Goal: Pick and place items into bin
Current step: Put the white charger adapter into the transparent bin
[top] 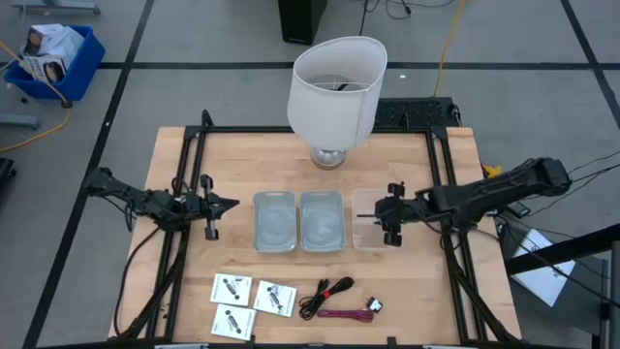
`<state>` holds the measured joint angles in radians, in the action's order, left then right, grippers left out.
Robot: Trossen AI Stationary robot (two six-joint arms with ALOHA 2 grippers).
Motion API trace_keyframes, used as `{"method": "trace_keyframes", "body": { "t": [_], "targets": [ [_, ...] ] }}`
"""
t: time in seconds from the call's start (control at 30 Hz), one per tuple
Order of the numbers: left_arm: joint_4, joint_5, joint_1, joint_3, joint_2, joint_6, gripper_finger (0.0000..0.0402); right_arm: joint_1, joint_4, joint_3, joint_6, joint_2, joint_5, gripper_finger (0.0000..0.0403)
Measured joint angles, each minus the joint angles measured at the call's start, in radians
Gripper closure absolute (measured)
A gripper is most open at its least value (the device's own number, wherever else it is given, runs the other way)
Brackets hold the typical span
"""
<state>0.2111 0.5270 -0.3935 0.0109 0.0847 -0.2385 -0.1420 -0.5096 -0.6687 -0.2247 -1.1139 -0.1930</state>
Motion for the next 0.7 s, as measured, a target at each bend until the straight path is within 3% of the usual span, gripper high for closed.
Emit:
{"method": "trace_keyframes", "body": {
  "t": [0.13,0.7],
  "targets": [
    [0.000,0.000,0.000,0.000,0.000,-0.002,0.0394,0.047,0.038,0.020,0.001,-0.034,0.070,0.0247],
    [0.000,0.024,0.000,0.000,0.000,-0.001,0.0394,0.086,0.068,0.019,0.036,-0.156,0.110,0.0246]
  ]
}}
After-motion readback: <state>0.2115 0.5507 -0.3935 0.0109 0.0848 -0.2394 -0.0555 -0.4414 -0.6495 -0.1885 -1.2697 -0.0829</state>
